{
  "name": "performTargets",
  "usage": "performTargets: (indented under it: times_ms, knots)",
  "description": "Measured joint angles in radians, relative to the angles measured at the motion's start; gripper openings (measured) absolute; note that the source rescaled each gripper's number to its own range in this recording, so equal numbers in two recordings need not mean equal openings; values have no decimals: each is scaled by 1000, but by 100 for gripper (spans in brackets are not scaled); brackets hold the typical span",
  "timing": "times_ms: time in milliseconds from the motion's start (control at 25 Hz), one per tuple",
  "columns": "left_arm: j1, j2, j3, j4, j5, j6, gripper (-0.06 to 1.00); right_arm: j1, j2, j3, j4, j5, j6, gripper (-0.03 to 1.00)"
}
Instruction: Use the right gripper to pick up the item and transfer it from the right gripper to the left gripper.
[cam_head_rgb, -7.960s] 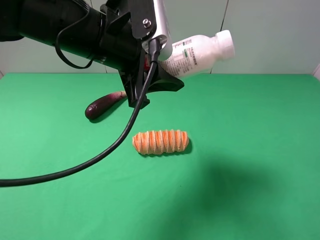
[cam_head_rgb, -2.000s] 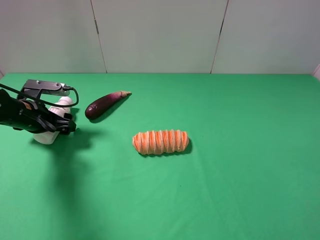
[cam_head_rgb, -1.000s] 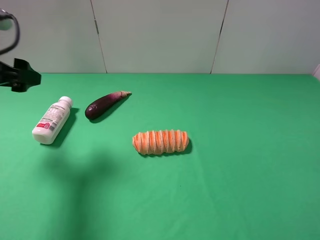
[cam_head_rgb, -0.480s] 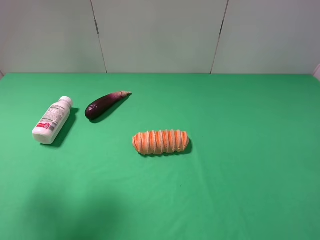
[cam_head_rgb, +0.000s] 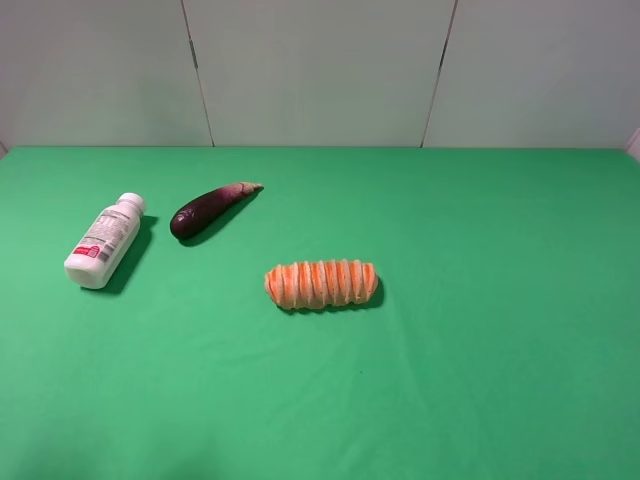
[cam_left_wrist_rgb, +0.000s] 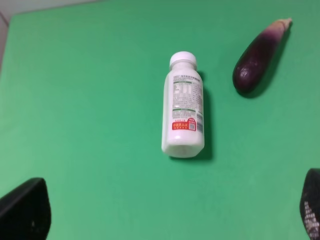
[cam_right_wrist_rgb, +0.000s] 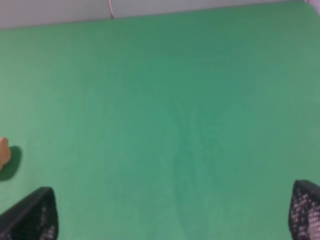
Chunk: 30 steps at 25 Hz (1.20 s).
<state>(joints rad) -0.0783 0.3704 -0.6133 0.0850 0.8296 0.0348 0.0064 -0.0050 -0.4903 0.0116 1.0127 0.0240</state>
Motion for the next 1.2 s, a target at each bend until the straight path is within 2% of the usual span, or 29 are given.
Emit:
performTargets:
  times_ms: [240,520,920,1200]
  knots:
    - [0,-156,0,0,92,0,100,0,0,0,0,0,0,100]
    - [0,-178,10,-8,287,0,100,0,0,0,0,0,0,100]
    - [0,-188,108,-70,254,-21,100,0,0,0,0,-1,0,100]
    - [0,-360,117,-113,233,-13,100,0,0,0,0,-1,0,100]
